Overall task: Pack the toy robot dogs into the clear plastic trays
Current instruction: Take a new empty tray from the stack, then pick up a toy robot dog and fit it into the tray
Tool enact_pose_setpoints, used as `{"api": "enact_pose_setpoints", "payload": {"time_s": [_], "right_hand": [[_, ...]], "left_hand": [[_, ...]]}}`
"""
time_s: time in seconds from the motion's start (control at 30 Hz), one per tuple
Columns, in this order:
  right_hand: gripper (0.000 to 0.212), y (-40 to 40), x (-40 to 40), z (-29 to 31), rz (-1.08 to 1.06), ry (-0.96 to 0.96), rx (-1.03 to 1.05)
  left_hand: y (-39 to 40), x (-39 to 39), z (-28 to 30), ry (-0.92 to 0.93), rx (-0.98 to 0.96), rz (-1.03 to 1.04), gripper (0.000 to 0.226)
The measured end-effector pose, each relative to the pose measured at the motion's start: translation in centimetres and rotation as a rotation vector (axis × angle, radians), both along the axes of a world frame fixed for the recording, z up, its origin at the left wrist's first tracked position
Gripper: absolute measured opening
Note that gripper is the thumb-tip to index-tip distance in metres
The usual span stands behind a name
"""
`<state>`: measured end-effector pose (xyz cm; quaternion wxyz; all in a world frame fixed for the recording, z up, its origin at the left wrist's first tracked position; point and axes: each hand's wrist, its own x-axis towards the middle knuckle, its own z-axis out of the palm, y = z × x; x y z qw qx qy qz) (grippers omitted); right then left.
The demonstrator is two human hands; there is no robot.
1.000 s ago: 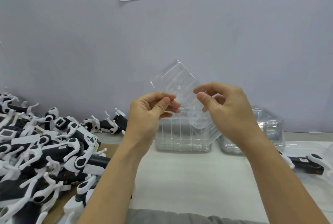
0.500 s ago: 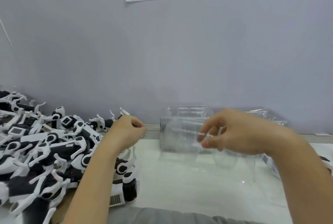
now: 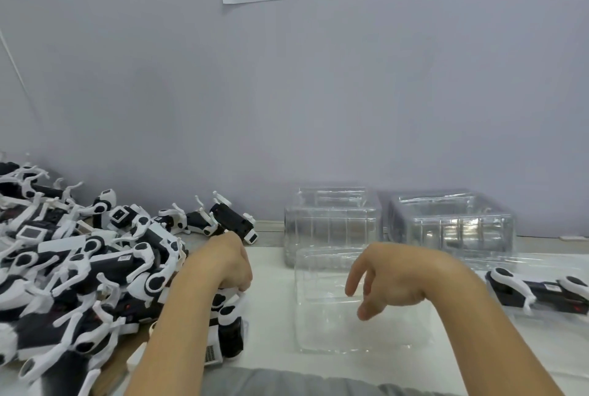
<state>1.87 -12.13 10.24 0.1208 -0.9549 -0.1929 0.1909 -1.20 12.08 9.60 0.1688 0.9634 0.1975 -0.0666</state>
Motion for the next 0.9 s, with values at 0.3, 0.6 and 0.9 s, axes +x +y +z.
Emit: {"api": "enact_pose_setpoints", "payload": {"time_s": [0.3, 0.6, 0.9], "right_hand": [[0.033, 0.2, -0.3, 1.5, -0.005, -0.191, 0.235], [0.056, 3.4, -1.6, 1.7, 0.113, -0.325, 0.577], [0.047, 5.1, -2.2, 0.9, 0.146, -0.132, 1.039]], "left_hand": [[0.4, 0.3, 1.1, -0.447, -0.11, 0.095, 0.026], [-1.2, -1.0, 4.6, -1.126, -0.754, 0.011, 0.013], [-4.7, -1.9, 6.1, -1.056, -1.634, -0.298, 0.011]]}}
